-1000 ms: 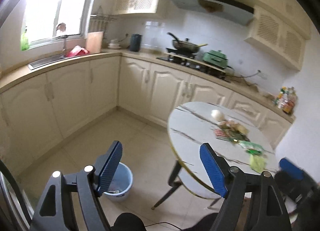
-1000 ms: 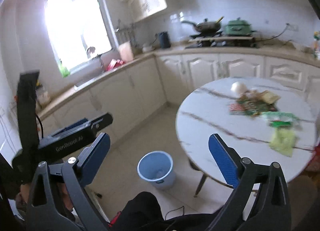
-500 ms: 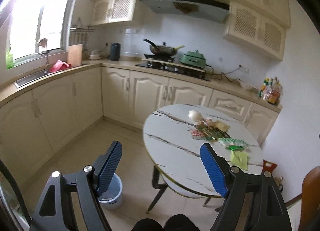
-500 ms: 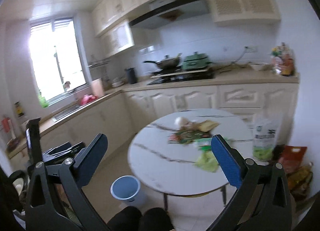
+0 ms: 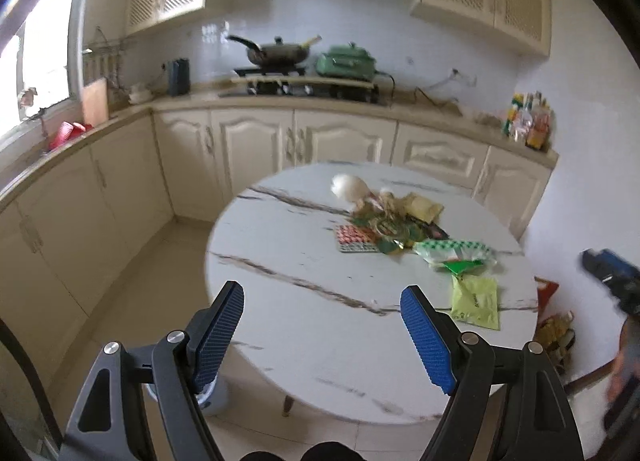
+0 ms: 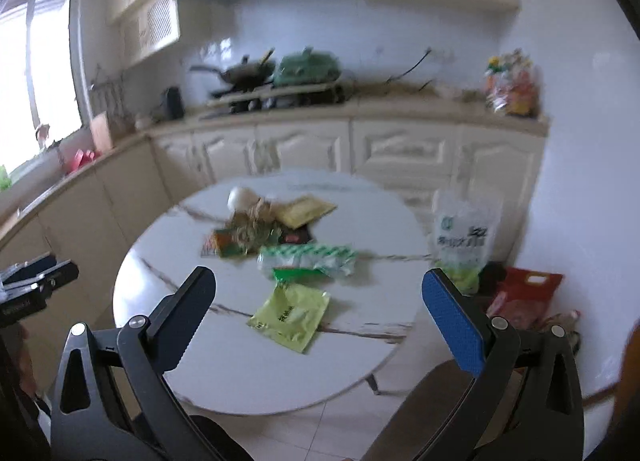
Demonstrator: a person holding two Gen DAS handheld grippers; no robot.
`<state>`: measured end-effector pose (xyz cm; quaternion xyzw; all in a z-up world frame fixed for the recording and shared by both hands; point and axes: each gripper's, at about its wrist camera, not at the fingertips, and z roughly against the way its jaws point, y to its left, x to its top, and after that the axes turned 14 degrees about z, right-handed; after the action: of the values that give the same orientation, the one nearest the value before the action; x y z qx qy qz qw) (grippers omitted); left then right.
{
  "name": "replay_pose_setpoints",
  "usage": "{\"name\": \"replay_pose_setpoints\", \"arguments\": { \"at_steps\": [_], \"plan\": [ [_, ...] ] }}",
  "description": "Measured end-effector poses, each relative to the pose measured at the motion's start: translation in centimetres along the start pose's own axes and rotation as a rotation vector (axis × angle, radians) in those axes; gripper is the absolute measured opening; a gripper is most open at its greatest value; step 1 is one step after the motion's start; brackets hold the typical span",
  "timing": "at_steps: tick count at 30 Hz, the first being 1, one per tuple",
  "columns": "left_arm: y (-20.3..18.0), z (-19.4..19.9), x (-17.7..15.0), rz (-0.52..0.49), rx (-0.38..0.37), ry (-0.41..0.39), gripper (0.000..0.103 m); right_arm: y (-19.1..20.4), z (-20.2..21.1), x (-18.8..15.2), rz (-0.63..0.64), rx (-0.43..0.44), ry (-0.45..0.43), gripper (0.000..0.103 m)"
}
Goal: Collect trash
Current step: 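Move both tools back toward the table, then lower the right gripper onto the green-checked plastic packet, grasp and lift it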
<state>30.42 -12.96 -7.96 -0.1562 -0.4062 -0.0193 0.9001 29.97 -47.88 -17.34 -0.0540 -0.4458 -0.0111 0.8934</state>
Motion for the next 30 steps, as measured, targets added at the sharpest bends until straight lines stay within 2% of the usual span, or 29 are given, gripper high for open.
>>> {"name": "replay_pose_setpoints", "arguments": {
  "at_steps": [4,5,8,10,13,18,20,21,24,28,30],
  "plan": [
    [-1.1,-5.3,2.1,-0.019,0.024,0.062,0.077,-0.1,-6.8,-1.1,0.034,0.053,0.117,0.103],
    [-1.2,-6.3,2.4,-0.021,0.032,0.074,0.077,-0.2,-8.6,-1.3,0.036,0.054,0.169,0.103],
    [-1.1,-9.1,3.2,-0.019,0.04,0.101,0.077,-0.3,-11.1,-2.5,-0.02,0.078,0.228,0.103],
    [-0.7,-11.0,3.9,-0.001,0.043,0.119,0.077,0.4,-12.1,-3.0,-0.033,0.084,0.234,0.103],
    [-0.6,-13.9,5.3,0.016,0.049,0.133,0.077,1.4,-13.9,-2.6,0.02,0.016,0.219,0.103],
    [-0.9,-17.5,6.6,-0.004,0.051,0.149,0.077,1.4,-17.4,-1.0,0.078,0.01,0.25,0.103],
    [-1.1,-18.4,6.8,-0.007,0.038,0.161,0.077,1.8,-18.2,-0.3,0.149,-0.057,0.252,0.103],
    [-1.2,-18.9,6.9,-0.008,0.03,0.167,0.077,2.1,-18.8,0.0,0.195,-0.056,0.272,0.103],
    [-1.6,-20.2,7.3,-0.023,0.012,0.177,0.077,1.9,-19.7,0.6,0.269,0.01,0.305,0.103],
    [-1.7,-22.2,7.8,-0.017,0.005,0.193,0.077,0.3,-21.2,1.4,0.286,0.119,0.303,0.103],
    [-1.8,-22.9,7.9,-0.016,0.002,0.201,0.077,-0.2,-22.3,1.5,0.338,0.172,0.309,0.103]
  ]
}}
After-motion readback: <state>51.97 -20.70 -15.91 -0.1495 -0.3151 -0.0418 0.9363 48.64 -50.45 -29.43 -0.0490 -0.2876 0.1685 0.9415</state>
